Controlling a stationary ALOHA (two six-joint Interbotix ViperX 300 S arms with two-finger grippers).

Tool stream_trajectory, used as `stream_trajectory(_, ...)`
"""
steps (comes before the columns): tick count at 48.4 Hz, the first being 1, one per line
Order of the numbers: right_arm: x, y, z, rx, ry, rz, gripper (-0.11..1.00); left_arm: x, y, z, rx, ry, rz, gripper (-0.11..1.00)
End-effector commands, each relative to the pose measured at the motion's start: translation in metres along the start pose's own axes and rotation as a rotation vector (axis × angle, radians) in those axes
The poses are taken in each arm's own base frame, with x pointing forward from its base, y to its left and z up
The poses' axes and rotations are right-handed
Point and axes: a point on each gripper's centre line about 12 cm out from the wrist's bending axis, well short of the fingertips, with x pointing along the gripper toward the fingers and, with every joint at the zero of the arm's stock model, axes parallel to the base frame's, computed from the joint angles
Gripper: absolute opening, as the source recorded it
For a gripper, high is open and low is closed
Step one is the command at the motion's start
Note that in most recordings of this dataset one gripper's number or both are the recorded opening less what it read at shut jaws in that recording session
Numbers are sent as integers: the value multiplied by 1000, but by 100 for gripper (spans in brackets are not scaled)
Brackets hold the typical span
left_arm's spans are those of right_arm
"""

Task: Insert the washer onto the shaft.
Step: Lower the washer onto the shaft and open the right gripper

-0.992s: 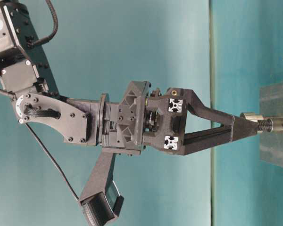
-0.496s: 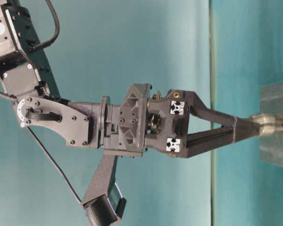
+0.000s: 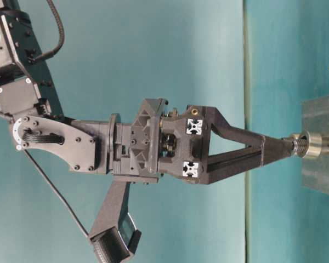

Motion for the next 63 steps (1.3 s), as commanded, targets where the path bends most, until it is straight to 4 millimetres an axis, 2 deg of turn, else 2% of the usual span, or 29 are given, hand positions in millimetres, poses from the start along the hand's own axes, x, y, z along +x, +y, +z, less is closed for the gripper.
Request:
stream_trajectory(1,-14,3,3,-12,-38,1,58,1,0,5,0,-14,0,0)
stream_trajectory(10,-1,1,4,-7,-24,5,60,1,0,5,0,-14,0,0)
stream_trajectory(21,6,3,4,2,-13,26,85,1,0,5,0,-15,0,0)
stream_trajectory(38,-5,15,8,26,-42,108,84,1,0,6,0,-17,0,0)
stream_trajectory(48,-11,7,9,44,-46,106,84,1,0,6,0,-17,0,0)
stream_trajectory(56,-14,10,9,43,-38,119,84,0,0,6,0,-18,0,0)
stream_trajectory(63,-16,0,11,74,-48,117,84,0,0,6,0,-18,0,0)
